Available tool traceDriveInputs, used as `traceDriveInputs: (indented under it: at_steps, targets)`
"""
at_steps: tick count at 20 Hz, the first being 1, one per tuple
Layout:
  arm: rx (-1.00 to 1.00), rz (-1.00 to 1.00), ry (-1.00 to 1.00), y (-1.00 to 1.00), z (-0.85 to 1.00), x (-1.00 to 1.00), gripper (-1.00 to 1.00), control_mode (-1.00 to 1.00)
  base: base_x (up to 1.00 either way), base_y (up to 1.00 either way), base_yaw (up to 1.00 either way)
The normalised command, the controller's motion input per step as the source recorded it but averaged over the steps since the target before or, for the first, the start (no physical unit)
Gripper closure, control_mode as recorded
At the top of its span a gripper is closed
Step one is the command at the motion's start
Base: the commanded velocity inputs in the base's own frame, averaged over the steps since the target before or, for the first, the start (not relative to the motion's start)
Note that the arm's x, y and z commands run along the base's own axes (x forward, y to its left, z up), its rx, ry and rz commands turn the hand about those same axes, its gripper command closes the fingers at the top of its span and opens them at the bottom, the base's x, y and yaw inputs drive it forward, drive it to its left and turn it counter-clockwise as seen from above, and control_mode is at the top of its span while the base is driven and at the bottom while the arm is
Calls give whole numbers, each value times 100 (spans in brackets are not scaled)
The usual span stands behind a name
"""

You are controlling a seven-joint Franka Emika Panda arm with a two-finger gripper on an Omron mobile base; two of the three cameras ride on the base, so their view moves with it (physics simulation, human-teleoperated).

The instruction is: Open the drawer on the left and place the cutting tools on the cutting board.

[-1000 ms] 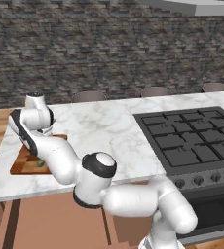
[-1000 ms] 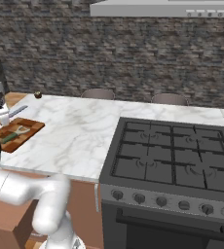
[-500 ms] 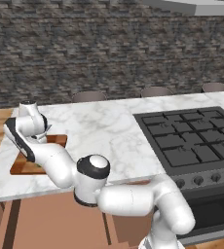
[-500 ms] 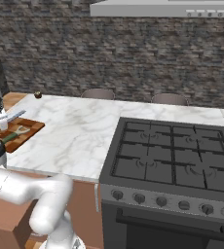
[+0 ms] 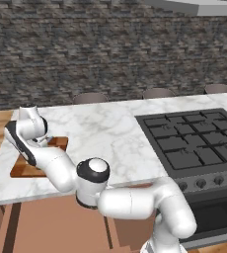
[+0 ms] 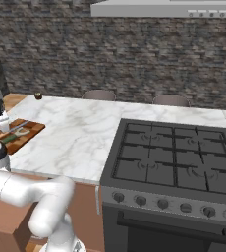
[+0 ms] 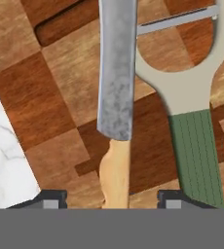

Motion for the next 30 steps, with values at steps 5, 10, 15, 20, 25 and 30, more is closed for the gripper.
traceDriveInputs:
  at_steps: [5, 10, 15, 20, 25, 30]
  targets:
    - [0, 0, -9, -24, 2, -15, -100, -100, 0, 0, 0]
    - [0, 0, -27, -91, 6, -94, -100, -100, 0, 0, 0]
    - [0, 2, -32, -100, 0, -100, -100, -100, 0, 0, 0]
    - [0, 0, -23, -100, 0, -100, -100, -100, 0, 0, 0]
    - [3, 0, -23, -100, 13, -100, -100, -100, 0, 0, 0]
    - [12, 0, -30, -100, 49, -100, -100, -100, 0, 0, 0]
